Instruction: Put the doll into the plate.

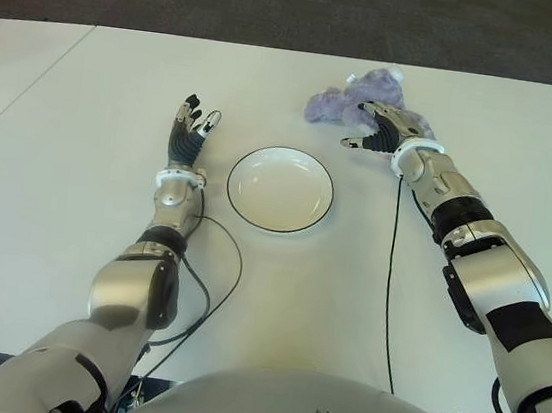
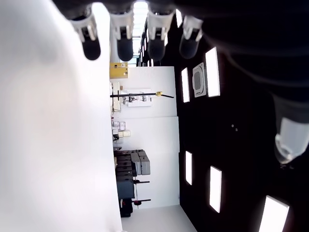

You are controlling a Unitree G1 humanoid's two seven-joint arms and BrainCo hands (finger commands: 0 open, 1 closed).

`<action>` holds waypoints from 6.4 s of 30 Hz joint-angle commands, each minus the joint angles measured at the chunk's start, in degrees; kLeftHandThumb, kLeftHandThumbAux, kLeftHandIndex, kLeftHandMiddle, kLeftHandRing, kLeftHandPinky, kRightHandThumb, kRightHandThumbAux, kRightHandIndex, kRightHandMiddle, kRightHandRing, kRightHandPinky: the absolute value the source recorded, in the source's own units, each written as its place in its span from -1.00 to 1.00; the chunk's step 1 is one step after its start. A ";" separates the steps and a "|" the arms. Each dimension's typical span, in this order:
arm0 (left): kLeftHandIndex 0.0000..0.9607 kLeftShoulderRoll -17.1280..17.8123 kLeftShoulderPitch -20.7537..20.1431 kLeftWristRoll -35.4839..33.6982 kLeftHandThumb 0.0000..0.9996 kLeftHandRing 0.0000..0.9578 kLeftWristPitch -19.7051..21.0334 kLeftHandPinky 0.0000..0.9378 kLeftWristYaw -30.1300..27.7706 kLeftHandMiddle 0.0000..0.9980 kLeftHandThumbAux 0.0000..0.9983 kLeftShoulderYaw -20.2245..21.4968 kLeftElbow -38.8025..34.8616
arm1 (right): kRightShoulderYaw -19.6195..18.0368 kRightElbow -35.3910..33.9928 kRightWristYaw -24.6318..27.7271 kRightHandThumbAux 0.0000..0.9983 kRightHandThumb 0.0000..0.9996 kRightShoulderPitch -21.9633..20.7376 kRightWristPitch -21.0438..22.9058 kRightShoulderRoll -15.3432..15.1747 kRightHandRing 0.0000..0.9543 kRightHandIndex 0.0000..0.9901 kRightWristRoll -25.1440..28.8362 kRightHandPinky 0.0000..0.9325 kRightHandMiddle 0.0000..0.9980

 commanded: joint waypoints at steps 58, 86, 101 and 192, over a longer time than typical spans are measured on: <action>-0.97 -3.97 10.69 0.74 -1.00 -0.83 7.98 -0.83 2.11 -0.84 0.07 -2.02 7.47 | -10.45 -70.51 3.18 -0.17 -0.42 30.90 16.43 -13.29 -1.00 -0.79 -16.54 -0.91 -1.00; -0.97 -3.73 10.50 0.60 -1.00 -0.81 8.32 -0.83 2.01 -0.81 0.03 -1.97 7.52 | -9.06 -25.22 -7.52 -0.08 -0.42 11.78 6.21 -10.97 -1.00 -0.78 -11.16 -1.00 -1.00; -0.96 -3.41 10.48 1.14 -1.00 -0.82 8.47 -0.82 2.48 -0.83 0.04 -2.40 7.54 | -6.06 -0.46 -13.92 -0.05 -0.52 1.42 5.35 -7.13 -1.00 -0.88 -10.01 -1.00 -1.00; -0.97 -4.23 10.55 0.39 -1.00 -0.81 8.30 -0.85 0.88 -0.80 0.01 -1.54 7.44 | -8.81 11.34 -23.28 0.23 -0.16 2.87 2.06 2.51 -1.00 -0.84 5.71 -1.00 -1.00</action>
